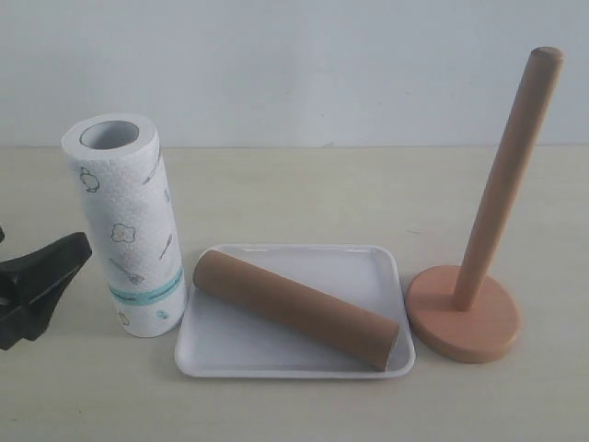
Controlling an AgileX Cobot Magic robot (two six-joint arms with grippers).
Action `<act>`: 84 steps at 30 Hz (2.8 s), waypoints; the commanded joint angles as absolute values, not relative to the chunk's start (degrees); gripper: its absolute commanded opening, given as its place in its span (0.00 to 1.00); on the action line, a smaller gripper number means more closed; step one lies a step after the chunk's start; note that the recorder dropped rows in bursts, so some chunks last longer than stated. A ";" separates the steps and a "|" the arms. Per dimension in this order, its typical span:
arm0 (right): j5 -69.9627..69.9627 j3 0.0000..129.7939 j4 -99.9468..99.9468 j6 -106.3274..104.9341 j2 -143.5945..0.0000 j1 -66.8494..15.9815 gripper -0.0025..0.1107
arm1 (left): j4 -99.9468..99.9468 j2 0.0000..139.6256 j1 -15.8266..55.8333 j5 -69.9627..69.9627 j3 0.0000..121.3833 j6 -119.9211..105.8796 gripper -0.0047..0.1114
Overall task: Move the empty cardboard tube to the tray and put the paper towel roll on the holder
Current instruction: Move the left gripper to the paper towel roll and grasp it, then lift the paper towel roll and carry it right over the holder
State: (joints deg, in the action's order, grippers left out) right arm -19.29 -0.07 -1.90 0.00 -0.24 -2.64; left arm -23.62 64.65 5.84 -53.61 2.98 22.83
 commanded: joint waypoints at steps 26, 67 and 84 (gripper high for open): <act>-19.16 0.00 -1.95 0.00 0.00 -2.30 0.02 | -36.04 100.40 5.87 -69.96 25.52 16.62 0.99; -19.16 0.00 -1.95 0.00 0.00 -2.30 0.02 | -40.06 101.59 5.75 -67.12 30.52 17.34 0.08; -19.16 0.00 -1.95 0.00 0.00 -2.30 0.02 | -41.52 72.18 5.88 -54.49 31.24 37.08 0.08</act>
